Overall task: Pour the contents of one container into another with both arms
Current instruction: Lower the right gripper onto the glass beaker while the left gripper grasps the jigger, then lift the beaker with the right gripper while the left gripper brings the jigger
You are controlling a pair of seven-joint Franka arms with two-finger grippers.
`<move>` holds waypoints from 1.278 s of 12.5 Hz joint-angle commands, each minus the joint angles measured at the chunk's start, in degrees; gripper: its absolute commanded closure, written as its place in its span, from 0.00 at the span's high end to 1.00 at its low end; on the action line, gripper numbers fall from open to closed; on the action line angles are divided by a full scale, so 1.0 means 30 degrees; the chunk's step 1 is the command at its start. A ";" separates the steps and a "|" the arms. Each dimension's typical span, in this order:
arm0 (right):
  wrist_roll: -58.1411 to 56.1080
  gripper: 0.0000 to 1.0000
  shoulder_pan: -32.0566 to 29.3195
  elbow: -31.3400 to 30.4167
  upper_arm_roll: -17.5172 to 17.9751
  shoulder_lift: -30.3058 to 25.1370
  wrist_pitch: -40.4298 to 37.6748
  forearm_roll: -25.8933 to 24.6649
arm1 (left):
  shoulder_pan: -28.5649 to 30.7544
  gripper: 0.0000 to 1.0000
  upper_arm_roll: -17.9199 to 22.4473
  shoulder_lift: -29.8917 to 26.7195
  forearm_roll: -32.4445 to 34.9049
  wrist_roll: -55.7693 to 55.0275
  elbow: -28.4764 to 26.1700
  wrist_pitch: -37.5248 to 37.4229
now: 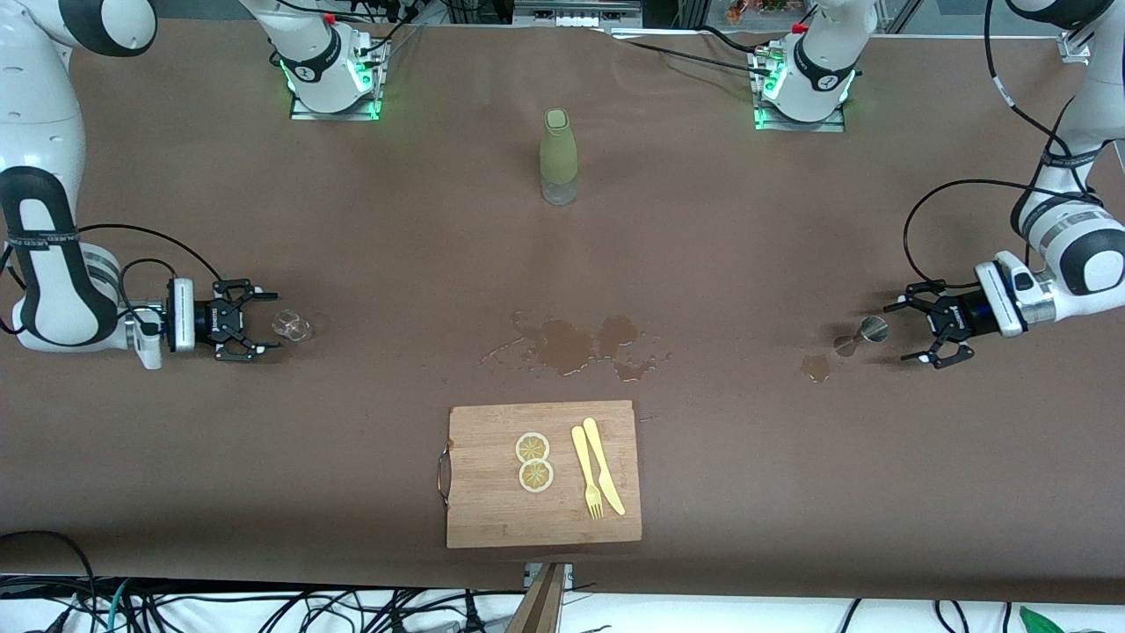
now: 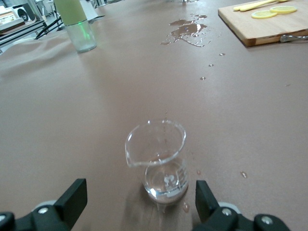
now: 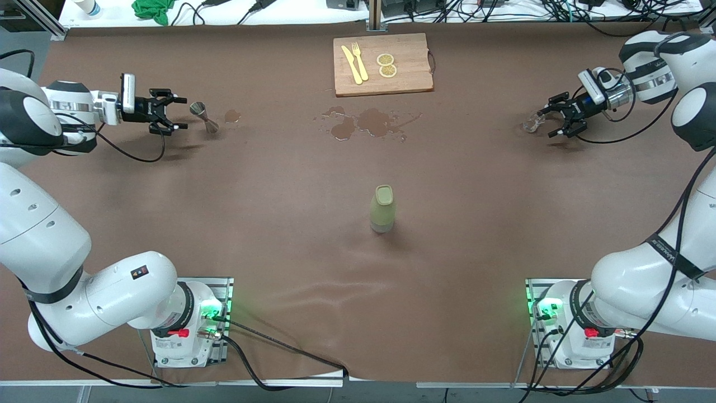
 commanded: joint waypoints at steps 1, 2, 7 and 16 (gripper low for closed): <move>-0.0683 1.00 -0.0181 0.0689 0.0322 0.0713 -0.0067 0.0455 | -0.0759 1.00 0.0462 0.0606 -0.1685 0.2149 -0.0032 -0.0300; -0.0713 1.00 -0.0123 0.0776 0.0381 0.0918 0.0021 0.0543 | -0.1050 1.00 0.0433 0.0839 -0.2154 0.2151 -0.0032 -0.0271; -0.0684 0.99 0.0286 0.0806 0.0440 0.0979 0.0198 0.0660 | -0.1639 1.00 0.0521 0.1777 -0.3418 0.2678 -0.0062 -0.0329; -0.0244 0.35 0.0405 0.1332 0.0469 0.0949 0.0256 0.0690 | -0.2078 0.89 0.0579 0.1955 -0.4121 0.2678 -0.0062 -0.0622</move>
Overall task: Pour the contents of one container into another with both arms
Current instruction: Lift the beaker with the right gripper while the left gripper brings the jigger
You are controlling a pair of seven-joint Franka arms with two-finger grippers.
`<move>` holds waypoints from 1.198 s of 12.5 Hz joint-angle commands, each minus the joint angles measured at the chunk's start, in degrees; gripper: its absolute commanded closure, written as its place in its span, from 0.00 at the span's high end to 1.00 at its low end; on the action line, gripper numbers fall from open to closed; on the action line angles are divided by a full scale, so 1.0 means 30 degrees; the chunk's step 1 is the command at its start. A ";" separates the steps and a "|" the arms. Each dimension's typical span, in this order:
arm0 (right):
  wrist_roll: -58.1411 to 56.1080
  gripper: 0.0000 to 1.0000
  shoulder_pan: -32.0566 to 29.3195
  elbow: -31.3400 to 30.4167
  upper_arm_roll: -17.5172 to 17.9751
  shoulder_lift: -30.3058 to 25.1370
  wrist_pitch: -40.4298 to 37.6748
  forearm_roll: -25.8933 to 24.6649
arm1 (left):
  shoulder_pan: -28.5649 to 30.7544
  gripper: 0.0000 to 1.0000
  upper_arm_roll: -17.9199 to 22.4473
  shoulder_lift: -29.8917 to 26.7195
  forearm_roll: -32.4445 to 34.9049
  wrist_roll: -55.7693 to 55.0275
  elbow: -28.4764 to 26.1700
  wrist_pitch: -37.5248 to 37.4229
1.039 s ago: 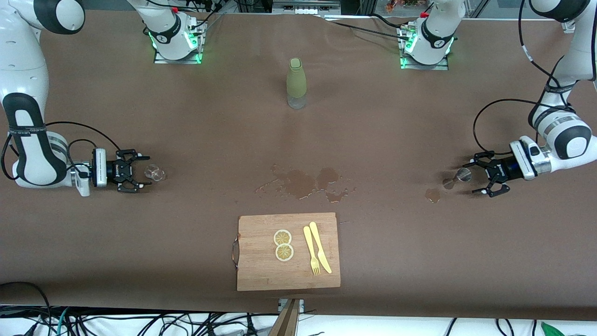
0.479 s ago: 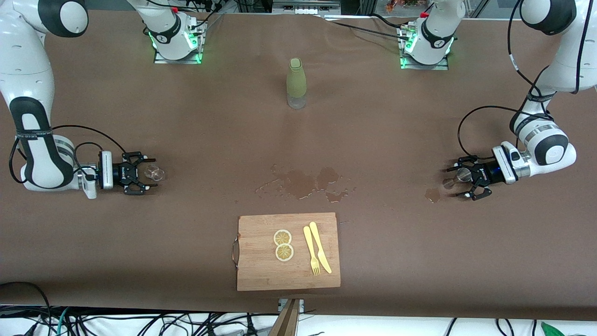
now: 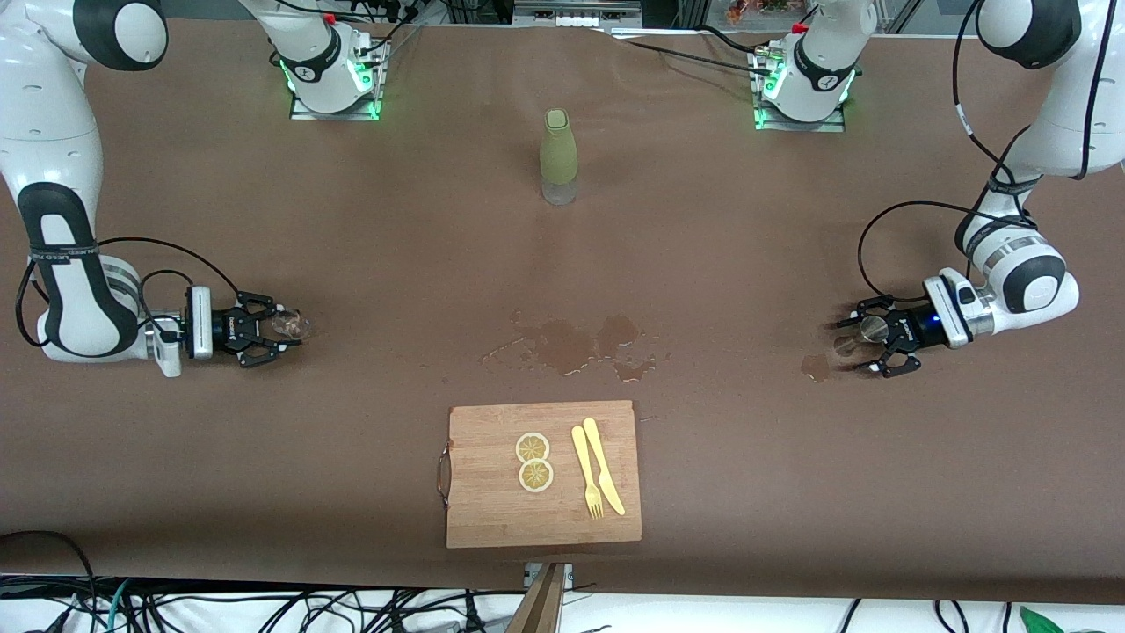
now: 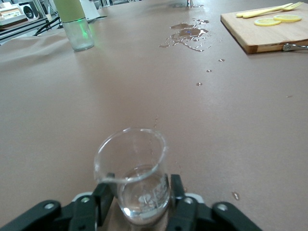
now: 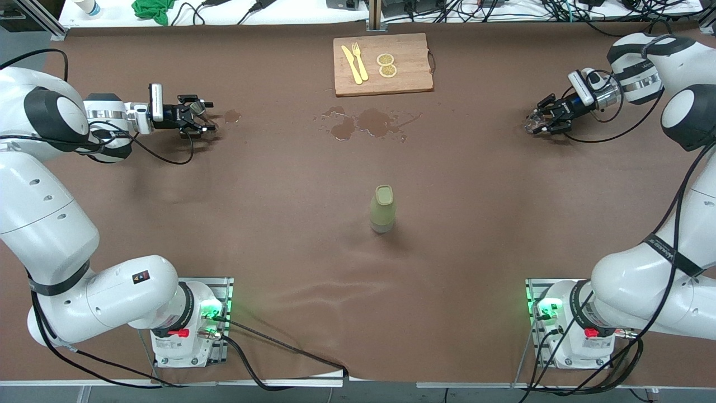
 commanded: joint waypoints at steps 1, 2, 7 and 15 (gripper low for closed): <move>0.0247 0.26 0.0081 0.0551 0.0092 0.0160 0.0035 0.0221 | -0.0195 0.84 0.0259 0.0092 -0.0677 0.0863 -0.0072 -0.0363; 0.0334 0.19 0.0198 0.0755 0.0121 0.0160 0.0006 0.0192 | -0.0224 0.74 0.0259 0.0092 -0.0648 0.0892 -0.0072 -0.0537; 0.5855 0.12 0.2011 0.3417 0.0150 -0.0074 -0.1395 -0.2148 | -0.0312 0.33 0.0259 0.0210 -0.0823 0.0863 -0.0072 -0.0598; 1.5328 0.12 0.3597 0.4389 0.2137 -0.0631 -0.2866 -0.1888 | -0.0312 0.01 0.0259 0.0122 -0.1233 0.0484 -0.0102 -0.0860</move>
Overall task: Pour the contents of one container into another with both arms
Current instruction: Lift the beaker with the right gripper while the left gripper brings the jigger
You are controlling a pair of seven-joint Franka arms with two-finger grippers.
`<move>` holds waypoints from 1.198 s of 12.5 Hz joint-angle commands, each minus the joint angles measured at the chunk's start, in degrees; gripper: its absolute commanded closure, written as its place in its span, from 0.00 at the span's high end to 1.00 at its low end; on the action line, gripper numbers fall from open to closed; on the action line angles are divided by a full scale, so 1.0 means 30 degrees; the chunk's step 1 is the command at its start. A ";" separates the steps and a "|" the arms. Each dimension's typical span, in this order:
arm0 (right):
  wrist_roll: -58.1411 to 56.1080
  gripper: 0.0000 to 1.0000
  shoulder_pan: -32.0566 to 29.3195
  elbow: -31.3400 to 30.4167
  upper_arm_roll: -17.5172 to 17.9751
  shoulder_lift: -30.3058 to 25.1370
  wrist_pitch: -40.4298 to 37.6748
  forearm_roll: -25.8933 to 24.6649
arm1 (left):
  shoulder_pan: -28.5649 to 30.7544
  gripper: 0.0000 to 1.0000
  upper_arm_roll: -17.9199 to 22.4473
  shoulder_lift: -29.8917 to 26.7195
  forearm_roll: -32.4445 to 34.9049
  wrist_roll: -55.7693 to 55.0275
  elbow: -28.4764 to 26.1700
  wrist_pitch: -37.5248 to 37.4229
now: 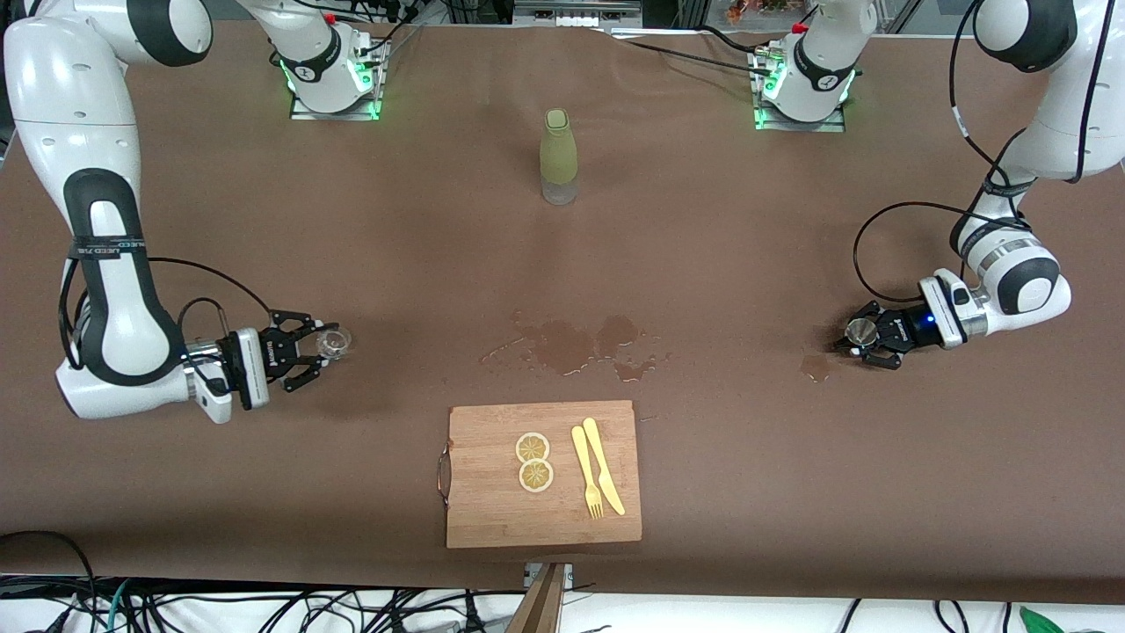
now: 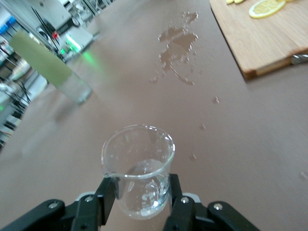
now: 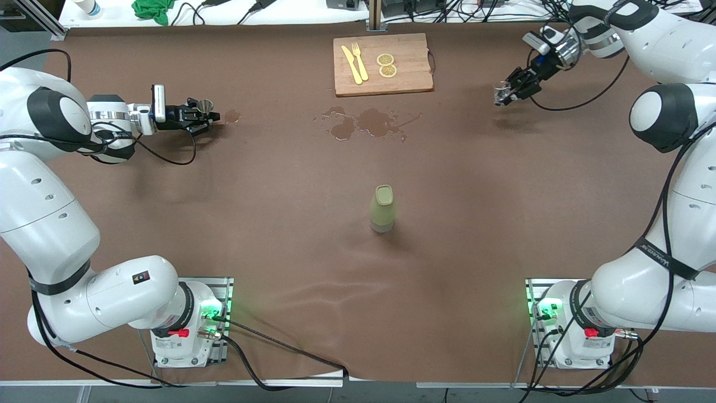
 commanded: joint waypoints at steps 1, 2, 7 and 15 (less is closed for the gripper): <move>0.1988 0.12 -0.0204 0.0111 0.1332 -0.0193 -0.0323 -0.0041 | -0.0247 0.01 0.0255 -0.0109 -0.0946 0.0331 -0.0102 -0.0655; 0.2252 0.12 -0.0146 0.0111 0.1569 -0.0193 -0.0206 0.0337 | -0.0247 0.01 0.0255 -0.0109 -0.0946 0.0243 -0.0102 -0.0744; 0.2431 0.12 0.1462 -0.0327 0.1688 -0.0134 0.1695 0.2826 | -0.0334 0.00 0.0109 -0.0255 -0.0946 -0.0985 -0.0131 -0.1592; 0.3192 0.13 0.3865 -0.1761 0.1688 -0.0105 0.5795 0.6633 | -0.3171 0.00 -0.1063 -0.1017 -0.2902 -0.4590 -0.0131 -0.1069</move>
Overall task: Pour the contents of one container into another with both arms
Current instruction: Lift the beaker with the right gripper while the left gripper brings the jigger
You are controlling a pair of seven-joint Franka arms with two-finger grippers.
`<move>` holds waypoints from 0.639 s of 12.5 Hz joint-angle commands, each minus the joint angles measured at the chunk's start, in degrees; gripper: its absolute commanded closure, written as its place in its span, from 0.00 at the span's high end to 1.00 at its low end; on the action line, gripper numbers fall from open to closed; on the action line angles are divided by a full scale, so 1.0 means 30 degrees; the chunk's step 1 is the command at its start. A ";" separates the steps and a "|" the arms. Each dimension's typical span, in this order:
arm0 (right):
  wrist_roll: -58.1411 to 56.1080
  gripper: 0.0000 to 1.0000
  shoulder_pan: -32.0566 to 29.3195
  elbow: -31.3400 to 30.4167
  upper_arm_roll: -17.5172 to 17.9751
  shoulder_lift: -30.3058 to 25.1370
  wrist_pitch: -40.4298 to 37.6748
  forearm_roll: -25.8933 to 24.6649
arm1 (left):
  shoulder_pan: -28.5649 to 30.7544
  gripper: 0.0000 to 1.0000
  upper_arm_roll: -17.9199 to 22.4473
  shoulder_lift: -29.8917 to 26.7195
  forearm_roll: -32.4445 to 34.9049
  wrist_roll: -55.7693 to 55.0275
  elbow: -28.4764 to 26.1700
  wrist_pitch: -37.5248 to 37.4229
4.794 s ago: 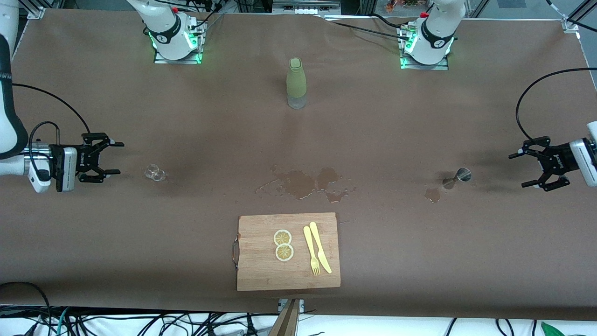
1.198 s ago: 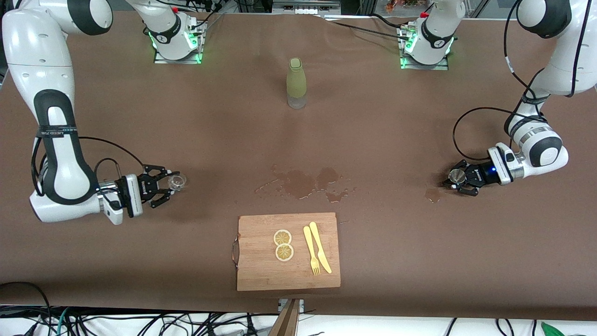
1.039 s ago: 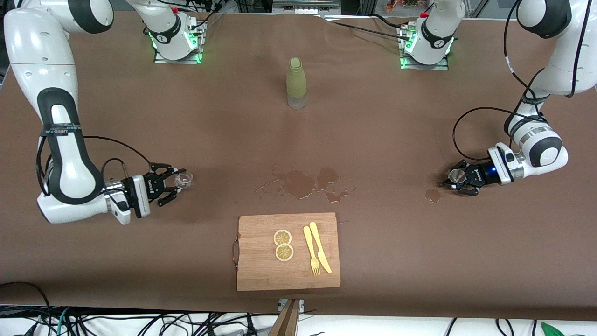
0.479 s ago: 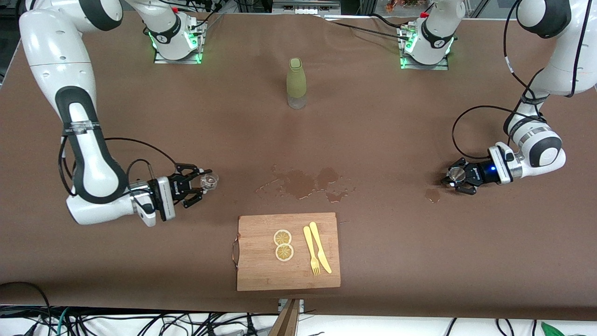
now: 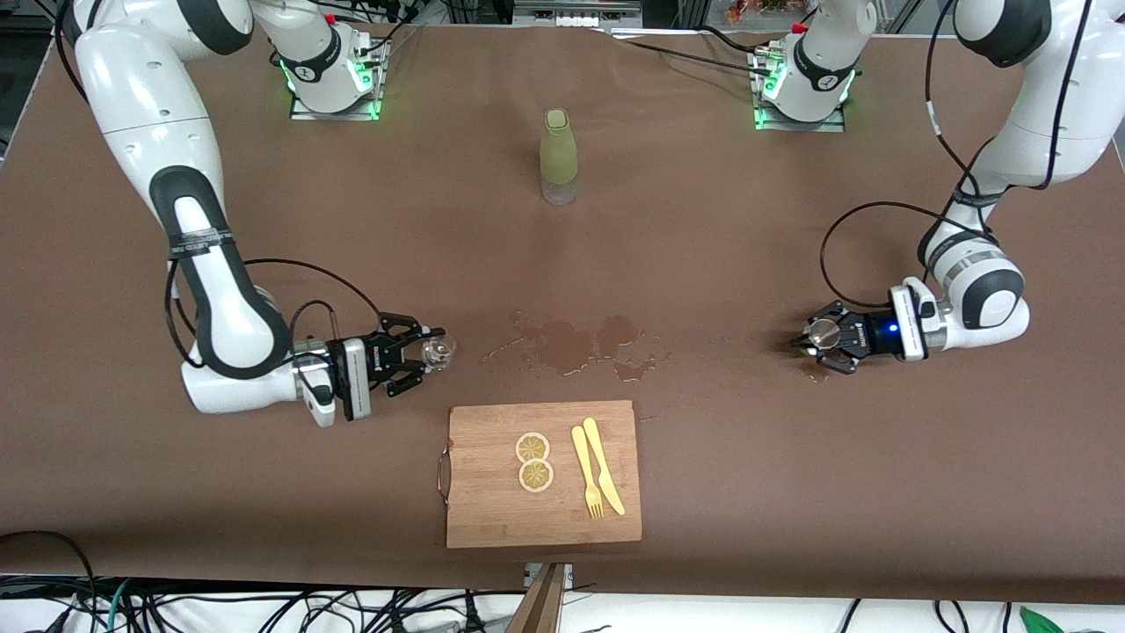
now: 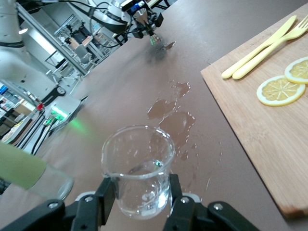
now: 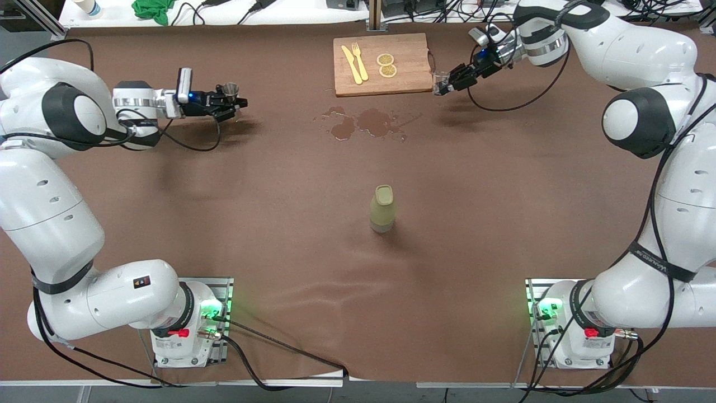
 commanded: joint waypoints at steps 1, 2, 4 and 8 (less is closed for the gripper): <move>0.0236 0.13 0.0798 -0.0713 0.0017 -0.0219 0.1359 0.1399 | -0.1423 0.00 0.0201 -0.0436 -0.1725 -0.0758 -0.0277 0.0363; 0.0265 0.13 0.1062 -0.0714 0.0017 -0.0219 0.1740 0.1722 | -0.2068 0.00 0.0201 -0.0464 -0.2254 -0.0846 -0.0277 0.0712; 0.0877 0.13 0.1735 -0.0714 0.0017 -0.0219 0.2647 0.2455 | -0.3357 0.00 0.0201 -0.0407 -0.3571 -0.1109 -0.0277 0.1299; 0.2488 0.13 0.2938 -0.0568 0.0046 -0.0278 0.4377 0.3627 | -0.5700 0.00 0.0142 -0.0201 -0.5391 -0.2161 -0.0278 0.1446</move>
